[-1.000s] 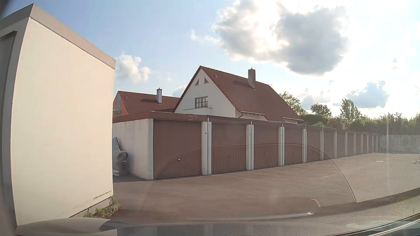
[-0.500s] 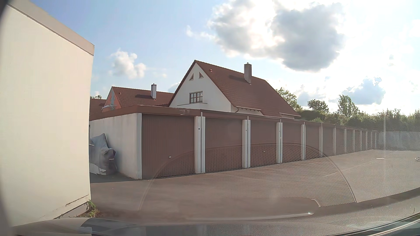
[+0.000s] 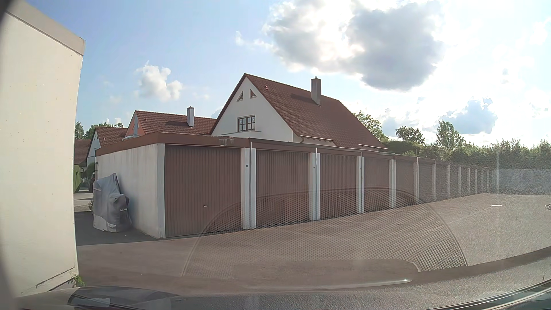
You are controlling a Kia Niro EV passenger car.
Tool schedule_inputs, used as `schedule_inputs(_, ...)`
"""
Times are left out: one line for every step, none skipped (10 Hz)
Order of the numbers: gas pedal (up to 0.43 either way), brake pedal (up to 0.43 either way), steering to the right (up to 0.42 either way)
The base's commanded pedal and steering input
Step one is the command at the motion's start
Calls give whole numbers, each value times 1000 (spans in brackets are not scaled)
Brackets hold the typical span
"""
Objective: Follow the waypoints while adhering to traffic rules and regulations
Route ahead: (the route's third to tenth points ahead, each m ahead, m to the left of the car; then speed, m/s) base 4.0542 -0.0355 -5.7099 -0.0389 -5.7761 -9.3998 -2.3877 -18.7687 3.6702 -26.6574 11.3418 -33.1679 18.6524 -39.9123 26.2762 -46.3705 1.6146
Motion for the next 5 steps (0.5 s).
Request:
schedule_inputs(0, 12, 205)
schedule_inputs(0, 12, 217)
schedule_inputs(0, 12, 225)
schedule_inputs(0, 12, 227)
schedule_inputs(0, 12, 228)
